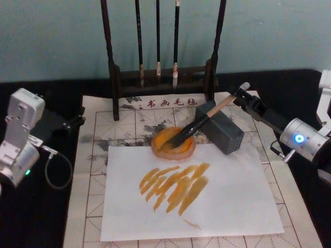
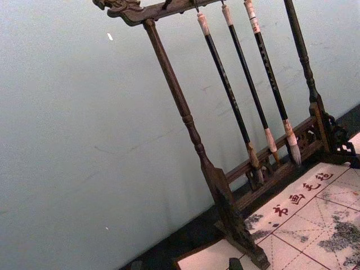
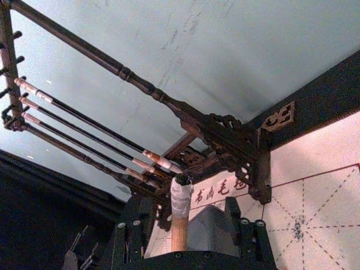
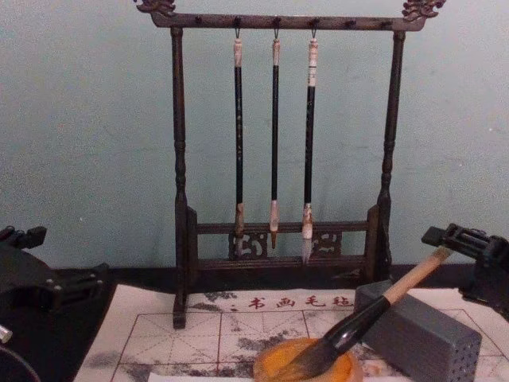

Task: Pick up the brush from the inkstone, write on the paper, then place the brush back to its original position.

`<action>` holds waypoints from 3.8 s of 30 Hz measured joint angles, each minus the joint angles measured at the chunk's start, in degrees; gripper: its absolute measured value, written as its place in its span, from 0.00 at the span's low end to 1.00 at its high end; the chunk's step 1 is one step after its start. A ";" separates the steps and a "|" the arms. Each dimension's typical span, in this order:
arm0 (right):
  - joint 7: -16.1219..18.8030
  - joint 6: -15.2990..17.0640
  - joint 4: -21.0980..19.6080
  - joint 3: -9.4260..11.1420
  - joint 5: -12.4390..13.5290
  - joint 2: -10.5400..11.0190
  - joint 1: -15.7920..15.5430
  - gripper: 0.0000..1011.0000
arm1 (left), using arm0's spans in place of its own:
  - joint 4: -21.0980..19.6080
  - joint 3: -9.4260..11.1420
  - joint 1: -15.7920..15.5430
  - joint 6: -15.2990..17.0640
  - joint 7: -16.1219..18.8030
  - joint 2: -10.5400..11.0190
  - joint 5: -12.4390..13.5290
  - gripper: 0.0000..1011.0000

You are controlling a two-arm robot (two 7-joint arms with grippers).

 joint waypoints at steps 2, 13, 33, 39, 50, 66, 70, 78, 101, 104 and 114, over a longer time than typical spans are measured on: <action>0.00 0.00 0.00 0.00 -0.01 0.00 0.00 0.81 | 0.00 0.00 0.00 0.00 0.00 0.00 0.00 0.99; 0.00 0.00 0.00 0.00 -0.03 0.00 0.00 0.48 | 0.00 0.00 0.00 0.00 0.00 0.00 0.00 0.99; 0.04 -0.01 0.01 0.00 0.03 0.00 0.01 0.19 | 0.00 0.00 0.00 0.00 0.00 0.00 0.00 0.99; 0.03 -0.01 0.01 0.00 0.02 0.00 0.00 0.19 | 0.00 0.00 0.00 0.00 0.00 0.00 0.00 0.99; 0.29 0.26 -0.04 -0.07 0.82 0.23 0.00 0.19 | 0.00 0.00 0.00 0.00 0.00 0.00 0.00 0.99; 0.50 3.43 -3.00 0.12 6.64 1.79 -0.65 0.19 | 0.00 0.00 0.00 0.00 0.00 0.00 0.00 0.99; 0.71 3.64 -3.72 -0.07 7.49 2.33 -0.87 0.19 | 0.00 0.00 0.00 0.00 0.00 0.00 0.00 0.99; 2.18 3.90 -5.20 -0.79 8.56 3.99 -1.31 0.19 | 0.00 0.00 0.00 0.00 0.00 0.00 0.00 0.99; 7.62 4.17 -8.23 -3.28 9.83 11.34 -2.25 0.19 | 0.00 0.00 0.00 0.00 0.00 0.00 0.00 0.99; 8.88 4.24 -8.33 -4.04 9.71 12.42 -2.24 0.19 | 0.00 0.00 0.00 0.00 0.00 0.00 0.00 0.99; 12.72 4.75 -8.58 -6.76 8.50 15.37 -1.53 0.19 | 0.00 0.00 0.00 0.00 0.00 0.00 0.00 0.99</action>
